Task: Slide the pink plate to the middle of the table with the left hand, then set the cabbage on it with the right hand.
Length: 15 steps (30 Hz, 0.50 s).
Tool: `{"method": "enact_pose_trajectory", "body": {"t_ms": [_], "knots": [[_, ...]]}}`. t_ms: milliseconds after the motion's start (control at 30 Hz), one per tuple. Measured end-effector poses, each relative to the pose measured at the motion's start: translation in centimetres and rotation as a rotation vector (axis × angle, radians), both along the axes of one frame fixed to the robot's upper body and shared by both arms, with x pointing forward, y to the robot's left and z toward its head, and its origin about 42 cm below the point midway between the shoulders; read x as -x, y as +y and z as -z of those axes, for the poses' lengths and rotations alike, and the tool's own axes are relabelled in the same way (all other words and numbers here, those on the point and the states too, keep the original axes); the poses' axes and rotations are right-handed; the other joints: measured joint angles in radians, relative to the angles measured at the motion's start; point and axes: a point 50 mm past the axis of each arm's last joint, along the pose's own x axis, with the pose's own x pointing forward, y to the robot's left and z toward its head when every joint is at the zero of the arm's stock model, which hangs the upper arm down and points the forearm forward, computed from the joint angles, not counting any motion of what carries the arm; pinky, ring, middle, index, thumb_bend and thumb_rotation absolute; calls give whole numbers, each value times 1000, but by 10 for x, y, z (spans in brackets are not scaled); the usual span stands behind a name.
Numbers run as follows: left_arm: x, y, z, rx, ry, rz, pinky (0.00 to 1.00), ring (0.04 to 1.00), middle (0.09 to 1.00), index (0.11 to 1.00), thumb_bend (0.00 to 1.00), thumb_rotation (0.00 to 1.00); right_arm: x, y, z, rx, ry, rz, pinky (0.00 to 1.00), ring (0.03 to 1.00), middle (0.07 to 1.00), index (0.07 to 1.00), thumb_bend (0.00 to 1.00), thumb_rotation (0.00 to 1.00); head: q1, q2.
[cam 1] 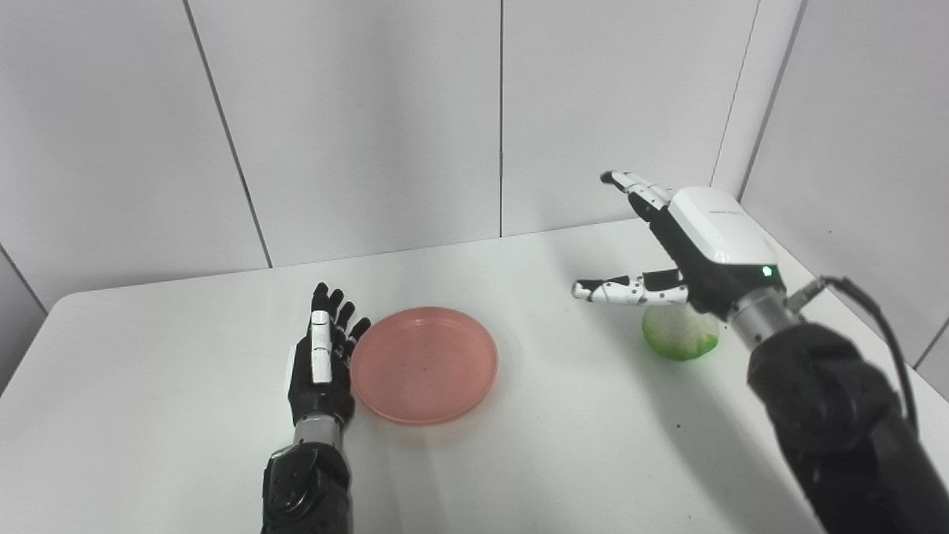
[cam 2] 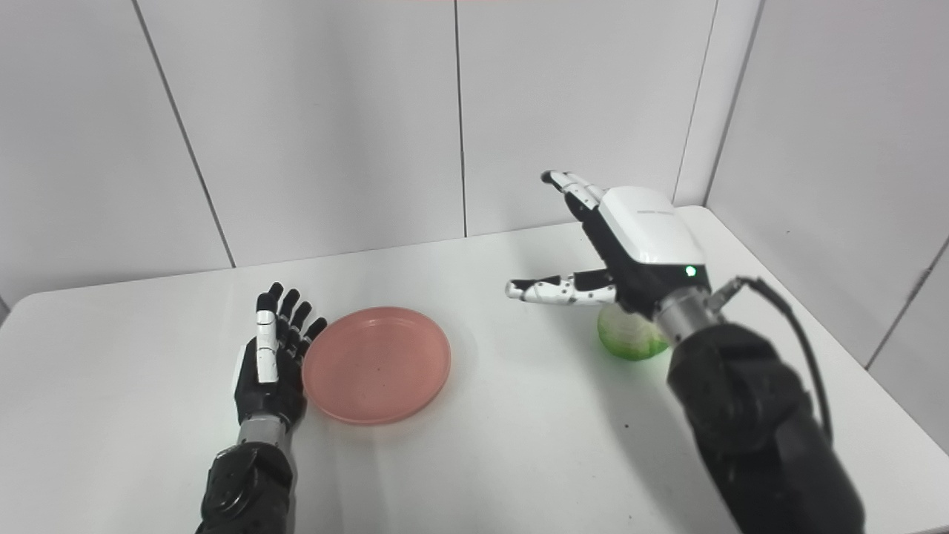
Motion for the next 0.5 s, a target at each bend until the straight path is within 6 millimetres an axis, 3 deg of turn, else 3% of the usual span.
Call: {"method": "enact_pose_trajectory", "body": {"t_ms": [133,267,500], "knots": [[0,0,0,0,0,0,879,966,988,1000,882,825,-18,-5,1,53,115,29,574,838,911,857,1000,435,0,0],[0,0,0,0,0,1,889,972,993,1000,882,813,-39,-8,-3,117,231,50,617,882,935,868,1000,321,0,0],[0,1,-1,20,-1,4,864,970,994,1000,872,820,-64,-10,-3,215,378,96,714,916,948,880,1000,214,-3,-2]]}}
